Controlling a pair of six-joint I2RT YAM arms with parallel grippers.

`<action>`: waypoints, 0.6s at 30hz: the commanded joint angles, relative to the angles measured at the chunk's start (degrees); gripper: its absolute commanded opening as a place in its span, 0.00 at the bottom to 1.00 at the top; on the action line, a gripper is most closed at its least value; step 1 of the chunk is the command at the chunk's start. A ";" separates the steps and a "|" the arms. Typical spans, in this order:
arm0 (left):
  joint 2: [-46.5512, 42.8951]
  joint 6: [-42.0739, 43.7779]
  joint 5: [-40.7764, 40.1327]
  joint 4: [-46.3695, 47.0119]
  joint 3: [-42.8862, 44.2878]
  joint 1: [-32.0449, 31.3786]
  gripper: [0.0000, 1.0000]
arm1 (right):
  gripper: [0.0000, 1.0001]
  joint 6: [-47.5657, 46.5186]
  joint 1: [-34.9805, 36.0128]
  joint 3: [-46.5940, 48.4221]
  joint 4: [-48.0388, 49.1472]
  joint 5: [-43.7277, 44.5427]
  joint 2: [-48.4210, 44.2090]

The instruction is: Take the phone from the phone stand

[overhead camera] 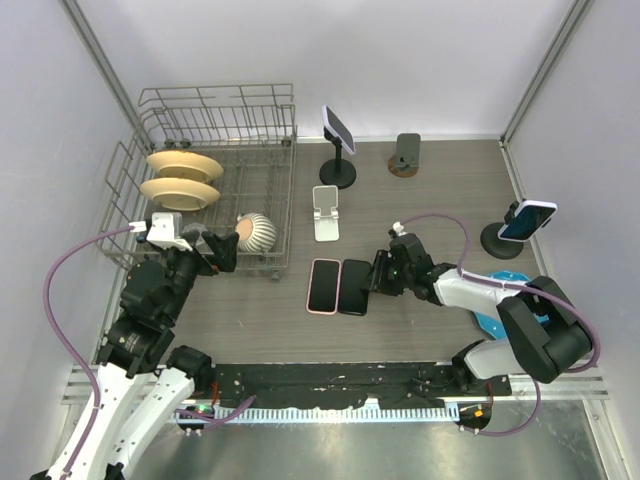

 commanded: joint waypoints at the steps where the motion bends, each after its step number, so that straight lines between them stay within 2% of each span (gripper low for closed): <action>1: 0.21 -0.59 0.90 1.69 0.43 0.33 1.00 | 0.36 -1.25 0.37 -0.07 1.77 -2.32 2.03; 5: 0.30 -0.59 1.08 1.77 0.43 0.33 1.00 | 0.36 -3.09 0.29 0.63 0.71 -0.92 2.29; 18: 0.39 -0.68 1.26 1.77 0.52 0.42 1.00 | 0.36 -8.63 2.39 5.90 0.98 -5.31 8.18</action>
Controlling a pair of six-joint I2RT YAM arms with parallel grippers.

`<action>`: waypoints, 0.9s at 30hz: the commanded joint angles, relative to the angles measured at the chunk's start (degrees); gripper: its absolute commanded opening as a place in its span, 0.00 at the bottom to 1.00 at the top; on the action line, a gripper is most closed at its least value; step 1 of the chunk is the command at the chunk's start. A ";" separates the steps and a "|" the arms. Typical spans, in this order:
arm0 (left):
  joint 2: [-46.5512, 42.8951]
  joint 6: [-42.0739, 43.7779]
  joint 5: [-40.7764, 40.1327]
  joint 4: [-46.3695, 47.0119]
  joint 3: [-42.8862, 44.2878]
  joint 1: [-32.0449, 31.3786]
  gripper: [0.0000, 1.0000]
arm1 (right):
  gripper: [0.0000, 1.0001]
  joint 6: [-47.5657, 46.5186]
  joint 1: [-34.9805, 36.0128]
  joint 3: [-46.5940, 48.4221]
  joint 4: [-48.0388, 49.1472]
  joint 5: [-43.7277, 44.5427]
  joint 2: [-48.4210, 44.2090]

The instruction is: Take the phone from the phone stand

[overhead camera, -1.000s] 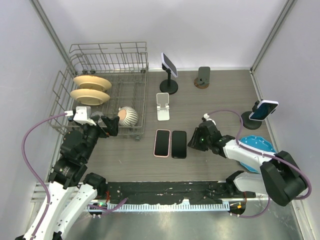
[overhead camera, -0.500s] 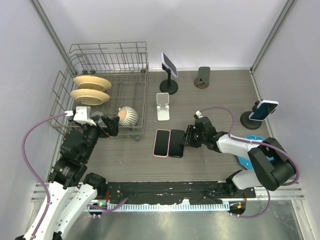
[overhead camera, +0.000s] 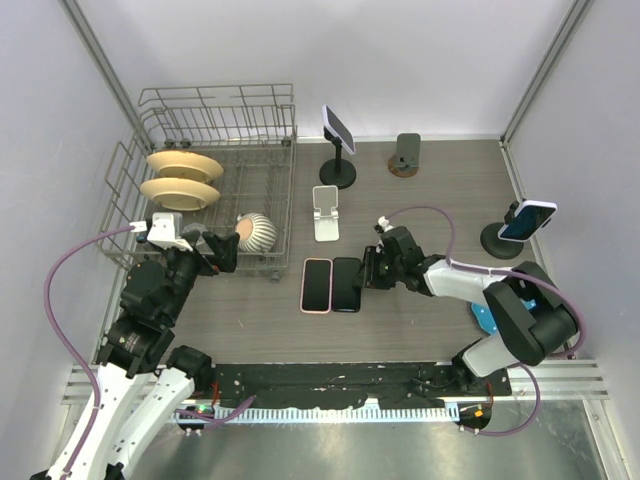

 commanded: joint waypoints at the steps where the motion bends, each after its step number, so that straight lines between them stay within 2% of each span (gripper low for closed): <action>1: 0.47 -0.68 0.82 1.69 0.52 0.33 1.00 | 0.36 -3.23 2.00 2.34 -1.12 -1.48 2.70; 5: 0.39 -0.68 0.82 1.77 0.52 0.33 1.00 | 0.41 -5.25 2.62 4.19 -3.67 0.62 2.00; 8: 0.30 -0.68 0.91 1.69 0.52 0.42 1.00 | 0.48 -7.36 2.62 6.91 -7.35 6.06 -0.89; 11: 0.21 -0.76 1.08 1.77 0.60 0.33 1.00 | 0.61 -10.08 2.62 10.68 -9.65 11.60 -3.36; 12: 0.12 -0.68 1.08 1.60 0.60 0.33 1.00 | 0.70 -11.22 2.62 12.35 -9.47 12.48 -3.71; 16: 0.12 -0.68 1.26 1.69 0.69 0.33 1.00 | 0.84 -13.25 2.45 17.19 -6.67 19.42 -2.41; 22: 0.21 -0.77 1.26 1.60 0.78 0.42 1.00 | 0.90 -14.40 3.67 27.91 -2.53 23.03 6.29; 27: 0.65 -0.68 1.61 1.60 0.78 0.33 1.00 | 0.92 -14.57 4.73 36.25 2.47 30.85 16.04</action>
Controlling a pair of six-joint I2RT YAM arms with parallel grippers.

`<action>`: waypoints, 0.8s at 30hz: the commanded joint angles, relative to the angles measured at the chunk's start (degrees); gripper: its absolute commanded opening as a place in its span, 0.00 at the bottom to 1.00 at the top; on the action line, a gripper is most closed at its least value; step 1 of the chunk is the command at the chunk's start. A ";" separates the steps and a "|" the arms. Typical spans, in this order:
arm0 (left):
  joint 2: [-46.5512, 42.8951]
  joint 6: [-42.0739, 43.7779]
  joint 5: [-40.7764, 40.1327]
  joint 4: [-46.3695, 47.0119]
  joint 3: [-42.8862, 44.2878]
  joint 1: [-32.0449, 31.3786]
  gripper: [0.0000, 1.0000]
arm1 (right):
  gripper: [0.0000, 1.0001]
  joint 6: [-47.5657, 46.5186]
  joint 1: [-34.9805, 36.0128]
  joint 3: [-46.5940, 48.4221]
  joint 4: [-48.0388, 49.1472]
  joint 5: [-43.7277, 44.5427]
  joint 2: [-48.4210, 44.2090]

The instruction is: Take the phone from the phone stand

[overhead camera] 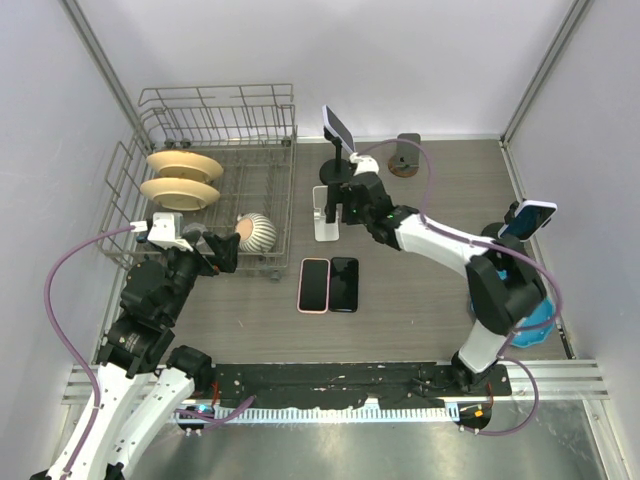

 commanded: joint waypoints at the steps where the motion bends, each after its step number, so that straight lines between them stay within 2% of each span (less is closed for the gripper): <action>1: 0.74 -0.61 1.15 1.62 0.78 0.42 1.00 | 0.92 -1.28 1.27 7.22 5.65 8.89 6.72; 6: 0.91 -0.61 1.24 1.62 0.78 0.42 1.00 | 0.93 -2.33 2.42 15.21 5.82 11.63 15.68; 19: 0.83 -0.53 1.50 1.71 0.78 0.42 1.00 | 0.93 -4.27 4.44 21.55 5.12 14.97 23.08; 22: 0.74 -0.53 1.41 1.71 0.78 0.33 1.00 | 0.87 -4.10 4.70 21.12 5.65 14.44 22.82; 24: 0.74 -0.61 1.41 1.71 0.78 0.33 1.00 | 0.80 -3.66 4.70 20.42 5.48 13.39 22.20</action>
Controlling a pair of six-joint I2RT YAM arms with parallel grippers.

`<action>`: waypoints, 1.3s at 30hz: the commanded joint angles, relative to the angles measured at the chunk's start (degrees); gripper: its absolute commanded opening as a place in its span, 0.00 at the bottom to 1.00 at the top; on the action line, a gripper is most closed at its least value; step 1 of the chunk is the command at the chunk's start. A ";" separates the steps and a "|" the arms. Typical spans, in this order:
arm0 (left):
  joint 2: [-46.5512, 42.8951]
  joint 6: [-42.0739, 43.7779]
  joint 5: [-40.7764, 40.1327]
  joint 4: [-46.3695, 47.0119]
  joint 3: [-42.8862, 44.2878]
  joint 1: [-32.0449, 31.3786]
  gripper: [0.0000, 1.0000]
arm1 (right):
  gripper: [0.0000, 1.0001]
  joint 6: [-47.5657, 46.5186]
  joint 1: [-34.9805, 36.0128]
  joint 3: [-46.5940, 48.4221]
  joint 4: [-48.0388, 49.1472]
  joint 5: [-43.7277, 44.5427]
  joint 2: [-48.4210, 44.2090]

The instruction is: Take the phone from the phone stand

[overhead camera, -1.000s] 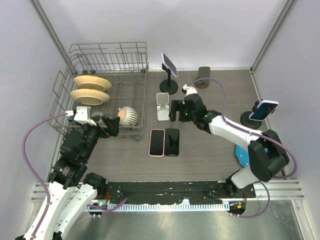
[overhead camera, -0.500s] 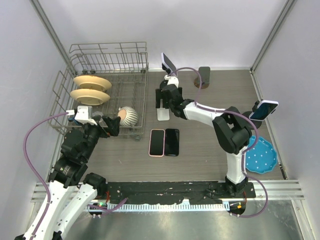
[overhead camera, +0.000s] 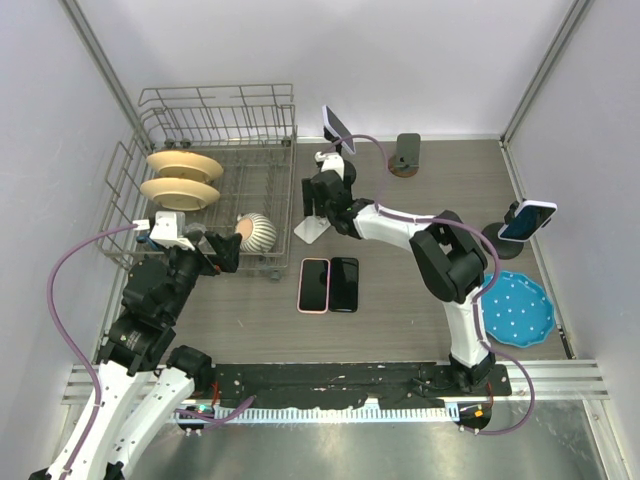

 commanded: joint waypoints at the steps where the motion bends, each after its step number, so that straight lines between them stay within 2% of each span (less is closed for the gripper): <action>1: -0.01 -0.52 0.80 1.62 0.78 0.33 1.00 | 0.76 -0.14 0.29 0.83 1.98 0.25 -1.77; 4: -0.18 -0.44 0.89 1.62 0.78 0.33 1.00 | 0.63 -0.22 0.29 -1.36 2.06 -1.95 -4.58; 5: -0.27 -0.52 0.89 1.62 0.78 0.33 1.00 | 0.52 -0.49 0.11 -2.59 2.07 -2.65 -5.37; 7: -0.36 -0.44 0.89 1.62 0.78 0.42 1.00 | 0.42 -1.10 -0.24 -3.74 1.98 -5.37 -7.83; 8: -0.44 -0.52 0.89 1.71 0.78 0.33 1.00 | 0.32 -1.45 -0.76 -4.87 1.98 -6.43 -8.63; 11: -0.62 -0.44 0.98 1.71 0.78 0.42 1.00 | 0.19 -2.15 -1.82 -6.90 1.54 -9.33 -11.44; 14: -0.71 -0.44 0.89 1.71 0.78 0.42 1.00 | 0.10 -4.70 -3.57 -8.39 0.58 -9.87 -13.90; 18: -0.97 -0.52 0.98 1.79 0.78 0.33 1.00 | 0.08 -7.25 -7.61 -10.94 0.13 -7.23 -17.24; 22: -0.97 -0.52 0.98 1.71 0.78 0.33 1.00 | 0.08 -6.56 -17.17 -12.97 0.31 -4.16 -20.14; 28: -1.06 -0.44 1.07 1.71 0.78 0.33 1.00 | 0.07 2.58 -30.97 -10.35 -0.04 3.22 -19.80; 32: -1.06 -0.44 1.07 1.71 0.78 0.24 1.00 | 0.06 1.80 -34.94 -5.95 -0.04 10.51 -16.46; 39: -0.88 -0.44 0.98 1.71 0.78 0.24 1.00 | 0.05 0.92 -39.18 2.40 -0.31 12.11 -10.05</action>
